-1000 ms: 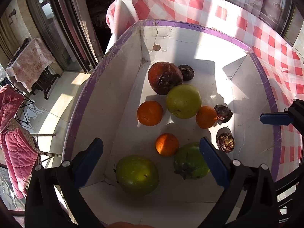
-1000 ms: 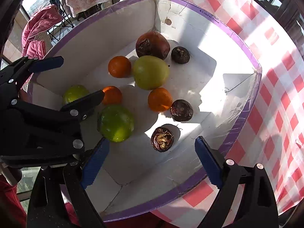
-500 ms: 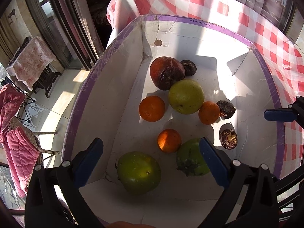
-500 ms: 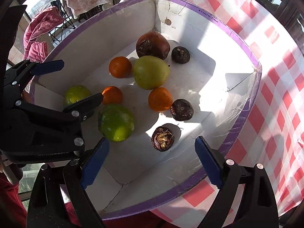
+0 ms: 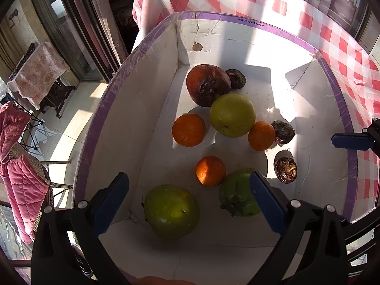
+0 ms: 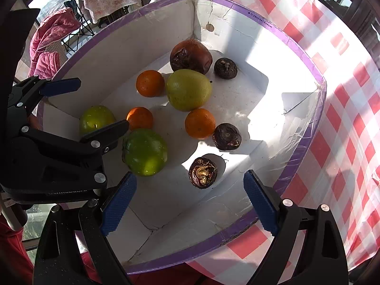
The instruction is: Organize fruits
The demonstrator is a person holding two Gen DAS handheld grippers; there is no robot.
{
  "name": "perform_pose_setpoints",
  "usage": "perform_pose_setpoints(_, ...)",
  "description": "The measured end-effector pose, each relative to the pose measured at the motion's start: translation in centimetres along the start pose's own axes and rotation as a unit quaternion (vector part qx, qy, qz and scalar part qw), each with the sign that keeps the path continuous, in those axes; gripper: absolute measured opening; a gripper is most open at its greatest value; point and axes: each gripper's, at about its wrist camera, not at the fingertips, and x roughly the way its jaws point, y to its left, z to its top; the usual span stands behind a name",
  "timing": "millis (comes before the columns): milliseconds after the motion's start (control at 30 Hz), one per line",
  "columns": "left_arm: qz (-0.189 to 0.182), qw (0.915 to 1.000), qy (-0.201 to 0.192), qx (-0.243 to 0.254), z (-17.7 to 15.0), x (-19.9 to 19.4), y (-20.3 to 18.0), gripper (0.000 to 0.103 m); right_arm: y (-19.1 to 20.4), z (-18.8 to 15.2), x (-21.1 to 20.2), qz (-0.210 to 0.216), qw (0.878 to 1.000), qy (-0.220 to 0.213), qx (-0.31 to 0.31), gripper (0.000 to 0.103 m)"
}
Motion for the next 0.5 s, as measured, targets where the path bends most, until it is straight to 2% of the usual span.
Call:
perform_pose_setpoints(100, 0.010, 0.9999, 0.008, 0.001, 0.09, 0.27, -0.06, 0.101, -0.04, -0.03, -0.02, 0.000, 1.000, 0.000, -0.001, 0.088)
perform_pose_setpoints(500, 0.010, 0.9996, 0.021, -0.014, 0.10, 0.53, 0.43, 0.101, 0.04, -0.16, -0.02, -0.001, 1.000, -0.004, -0.006, 0.088)
